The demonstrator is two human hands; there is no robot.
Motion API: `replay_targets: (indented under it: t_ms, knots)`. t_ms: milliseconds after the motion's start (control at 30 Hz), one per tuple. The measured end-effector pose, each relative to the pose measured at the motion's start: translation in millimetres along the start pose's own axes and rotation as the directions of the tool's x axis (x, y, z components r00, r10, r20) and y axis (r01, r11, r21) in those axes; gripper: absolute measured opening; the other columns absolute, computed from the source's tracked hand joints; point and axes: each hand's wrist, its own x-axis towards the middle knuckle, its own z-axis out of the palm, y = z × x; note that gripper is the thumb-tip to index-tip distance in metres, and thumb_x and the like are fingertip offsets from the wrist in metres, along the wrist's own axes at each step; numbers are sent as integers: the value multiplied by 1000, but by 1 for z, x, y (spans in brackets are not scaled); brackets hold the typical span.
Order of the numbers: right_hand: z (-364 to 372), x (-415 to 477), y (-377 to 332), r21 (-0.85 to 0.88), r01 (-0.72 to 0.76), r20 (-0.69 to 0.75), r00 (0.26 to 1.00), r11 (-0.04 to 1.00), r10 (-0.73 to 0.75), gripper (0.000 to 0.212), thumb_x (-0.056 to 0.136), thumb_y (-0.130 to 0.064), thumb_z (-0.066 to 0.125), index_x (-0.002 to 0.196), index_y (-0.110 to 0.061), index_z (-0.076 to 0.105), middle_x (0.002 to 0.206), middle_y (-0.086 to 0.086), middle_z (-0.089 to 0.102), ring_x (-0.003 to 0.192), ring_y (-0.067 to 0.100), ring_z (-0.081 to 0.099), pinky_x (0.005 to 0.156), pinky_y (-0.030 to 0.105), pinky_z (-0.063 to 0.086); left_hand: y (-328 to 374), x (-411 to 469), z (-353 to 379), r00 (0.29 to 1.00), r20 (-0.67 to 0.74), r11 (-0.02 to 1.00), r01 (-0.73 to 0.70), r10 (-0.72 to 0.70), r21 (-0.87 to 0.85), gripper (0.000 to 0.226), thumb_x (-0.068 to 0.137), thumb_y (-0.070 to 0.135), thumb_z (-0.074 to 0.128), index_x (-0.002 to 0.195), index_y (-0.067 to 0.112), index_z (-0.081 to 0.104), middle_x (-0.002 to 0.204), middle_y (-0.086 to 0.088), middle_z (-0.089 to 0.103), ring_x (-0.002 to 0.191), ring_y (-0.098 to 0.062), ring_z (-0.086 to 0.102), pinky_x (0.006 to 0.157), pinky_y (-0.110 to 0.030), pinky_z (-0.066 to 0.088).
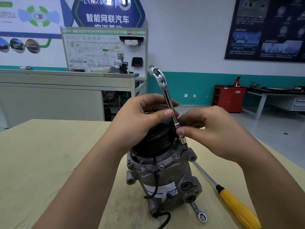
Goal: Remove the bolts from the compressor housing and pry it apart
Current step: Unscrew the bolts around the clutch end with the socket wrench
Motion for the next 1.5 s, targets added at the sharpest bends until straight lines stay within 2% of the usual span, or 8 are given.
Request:
replay_targets:
  t_ms: [100,233,533,733,867,1233,1367,1500]
  knots:
    - [3,0,0,12,-28,-25,999,1000,28,10,72,-31,73,79,-30,66,75,-11,68,74,-1,62,68,17,51,0,0,0,999,-43,999,5,-3,39,12,72,30,76,84,32,75,81,3,75,80,-9,71,73,-16,52]
    - [6,1,0,-41,-12,-63,998,999,9,10,75,-26,75,78,-28,65,73,-12,66,76,-2,60,68,14,47,0,0,0,999,-41,999,-5,7,53,15,69,35,76,84,35,75,82,3,75,79,-10,71,73,-17,53]
    - [5,-1,0,-28,-2,-54,999,1000,1,18,79,-23,71,76,-36,60,74,-14,66,75,-1,61,67,16,49,-2,1,0,1000,-19,994,-2,4,112,20,69,31,73,88,38,73,88,5,75,86,-10,71,83,-25,54]
    - [4,-1,1,25,2,-96,995,1000,1,17,80,-19,71,78,-33,62,73,-12,67,73,-1,62,65,13,48,-1,1,0,1000,-16,985,0,3,172,30,63,40,79,92,34,73,91,7,75,91,-9,70,94,-41,52]
    - [3,-1,2,28,3,-115,993,1000,1,13,82,-19,69,80,-30,64,73,-8,67,71,3,62,64,22,50,-1,2,1,1000,-20,984,4,-1,180,40,57,48,76,93,32,73,91,6,75,92,-11,70,96,-45,51]
    - [6,0,4,-5,-11,-192,981,1000,10,11,88,-19,63,83,-29,59,75,-5,64,70,10,59,67,35,47,0,1,2,1000,10,967,23,-27,254,34,58,38,84,89,31,72,91,13,74,90,-5,69,90,-33,51]
    - [3,1,6,0,-37,-254,967,999,36,22,90,-20,60,77,-37,52,78,-8,66,74,8,62,70,34,52,2,0,7,999,-30,914,38,-29,403,34,63,39,86,89,35,65,89,16,70,90,-1,66,89,-33,52]
    - [3,2,9,46,-53,-282,957,998,63,24,91,-18,59,79,-37,50,82,-8,65,78,10,65,71,30,53,4,-3,19,999,16,703,-43,45,710,27,72,42,76,97,40,66,100,19,61,102,-9,52,87,-27,41]
